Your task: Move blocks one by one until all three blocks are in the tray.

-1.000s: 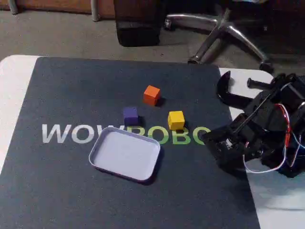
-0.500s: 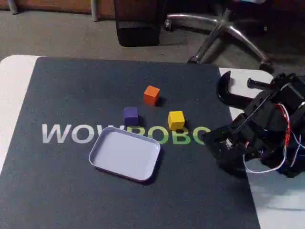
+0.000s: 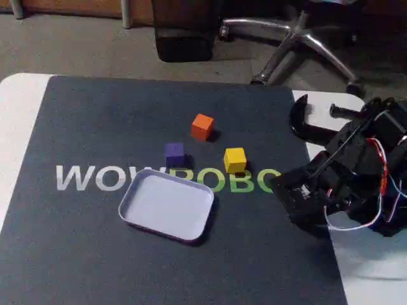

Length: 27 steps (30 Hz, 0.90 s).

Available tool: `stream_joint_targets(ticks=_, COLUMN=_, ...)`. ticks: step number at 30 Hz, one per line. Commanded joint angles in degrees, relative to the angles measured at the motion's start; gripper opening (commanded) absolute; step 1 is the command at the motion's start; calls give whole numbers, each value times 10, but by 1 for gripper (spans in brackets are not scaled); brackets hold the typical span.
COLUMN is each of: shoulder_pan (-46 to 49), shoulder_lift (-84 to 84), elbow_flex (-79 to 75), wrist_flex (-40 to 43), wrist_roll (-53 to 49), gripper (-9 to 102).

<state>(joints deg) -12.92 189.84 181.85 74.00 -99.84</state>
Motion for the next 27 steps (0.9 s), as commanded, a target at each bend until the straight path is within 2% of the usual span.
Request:
stream_joint_targets(ticks=1, shoulder_pan=-1, shoulder_lift=-2, elbow_flex=-3, wrist_flex=2, wrist_roll=-4, gripper=-8)
stream_joint_targets(ticks=9, shoulder_pan=11, shoulder_lift=-2, elbow_flex=-3, wrist_flex=-4, wrist_roll=-4, gripper=-8)
stream_joint_targets(ticks=20, shoulder_pan=210, shoulder_lift=-3, elbow_flex=-3, wrist_flex=0, wrist_roll=-36, gripper=-8)
stream_joint_targets(ticks=23, shoulder_pan=303, shoulder_lift=-4, elbow_flex=-3, wrist_flex=-4, wrist_roll=-97, gripper=-8)
stream_joint_targets(ticks=27, shoulder_pan=365, shoulder_lift=-4, elbow_flex=-3, wrist_flex=-32, wrist_roll=-133, gripper=-8)
